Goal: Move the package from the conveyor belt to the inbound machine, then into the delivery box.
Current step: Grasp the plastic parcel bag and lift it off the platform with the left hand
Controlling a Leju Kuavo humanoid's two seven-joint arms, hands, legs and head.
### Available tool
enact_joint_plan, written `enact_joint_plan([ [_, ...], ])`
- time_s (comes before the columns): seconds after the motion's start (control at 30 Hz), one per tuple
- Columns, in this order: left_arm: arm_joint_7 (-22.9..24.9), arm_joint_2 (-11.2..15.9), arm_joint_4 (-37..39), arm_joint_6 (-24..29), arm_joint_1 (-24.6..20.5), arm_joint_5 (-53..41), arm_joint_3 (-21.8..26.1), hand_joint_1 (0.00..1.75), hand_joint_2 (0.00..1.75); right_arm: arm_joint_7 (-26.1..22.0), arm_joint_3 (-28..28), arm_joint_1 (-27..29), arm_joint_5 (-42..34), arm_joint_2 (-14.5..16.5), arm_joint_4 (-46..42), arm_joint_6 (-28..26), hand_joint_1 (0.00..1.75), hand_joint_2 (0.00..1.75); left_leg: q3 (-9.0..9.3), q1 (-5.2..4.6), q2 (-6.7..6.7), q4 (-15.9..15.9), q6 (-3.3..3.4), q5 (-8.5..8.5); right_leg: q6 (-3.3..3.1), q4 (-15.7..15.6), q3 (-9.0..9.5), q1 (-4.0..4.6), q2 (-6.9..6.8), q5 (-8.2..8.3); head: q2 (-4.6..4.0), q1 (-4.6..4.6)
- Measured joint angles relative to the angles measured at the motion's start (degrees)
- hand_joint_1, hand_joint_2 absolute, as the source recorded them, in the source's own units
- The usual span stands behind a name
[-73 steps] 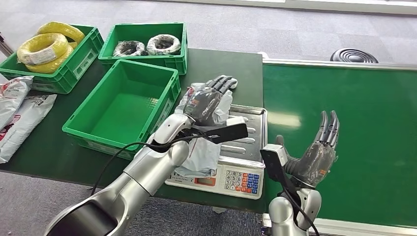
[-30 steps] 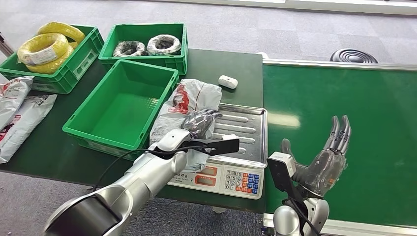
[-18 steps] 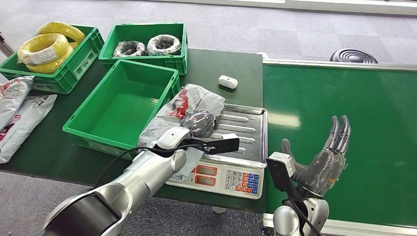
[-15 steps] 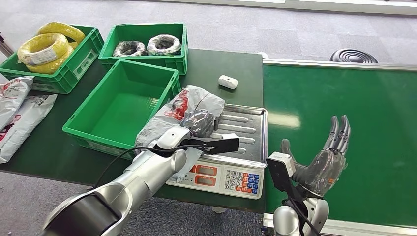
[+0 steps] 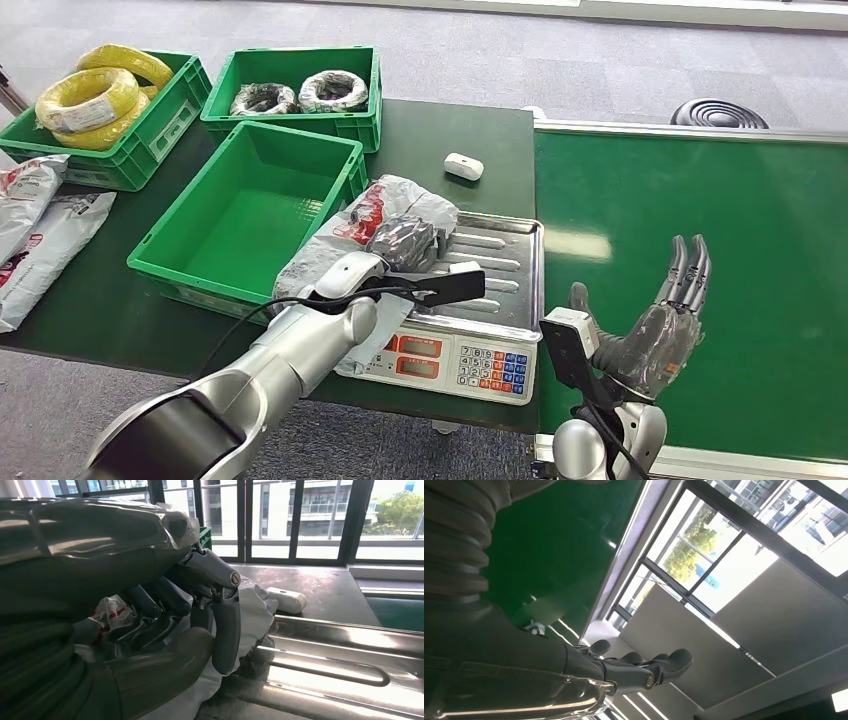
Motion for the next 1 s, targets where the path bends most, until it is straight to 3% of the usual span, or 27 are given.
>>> enact_joint_plan([
  [0.33, -0.09, 0.00, -0.28, 0.10, 0.01, 0.13, 0.59, 1.75, 1.75, 0.21, 0.44, 0.20, 0.07, -0.12, -0.16, 0.00, 0.00, 1.75, 0.00, 0.00, 0.00, 0.00, 0.00, 0.00, 0.00, 0.00, 0.00, 0.00, 0.00, 0.00, 0.00, 0.00],
  [0.47, -1.28, 0.00, -0.71, 1.75, 0.06, 1.61, 1.23, 0.05, 1.75, 0.74, 0.68, 0.19, 0.28, -0.27, -0.16, 0.00, 0.00, 1.75, -0.01, 0.00, 0.00, 0.00, 0.00, 0.00, 0.00, 0.00, 0.00, 0.00, 0.00, 0.00, 0.00, 0.01],
  [0.6, -0.03, 0.28, -2.40, 6.09, 0.09, 1.27, 2.94, 0.00, 1.75, 1.20, 1.00, 0.19, 0.69, -0.45, -0.16, 0.00, 0.00, 1.75, -0.01, 0.00, 0.00, 0.00, 0.00, 0.00, 0.00, 0.00, 0.00, 0.00, 0.00, 0.00, 0.00, 0.00],
  [0.8, 16.86, 2.65, -2.13, 6.79, -0.68, -15.40, 1.49, 0.00, 1.75, 1.88, 1.96, 0.18, 1.04, -0.86, -0.15, 0.00, 0.00, 1.75, -0.01, 0.00, 0.04, -0.01, -0.01, 0.00, 0.00, 0.01, 0.00, 0.01, 0.01, 0.00, 0.00, 0.00],
  [1.0, 18.54, 4.91, 0.56, 5.86, -0.89, -17.99, 0.69, 0.00, 1.75, 1.92, 2.20, 0.15, 0.75, -1.21, -0.08, 0.00, 0.00, 1.75, -0.01, 0.00, 0.03, -0.01, -0.01, 0.01, 0.00, 0.02, 0.00, 0.01, 0.00, 0.00, 0.00, 0.02],
])
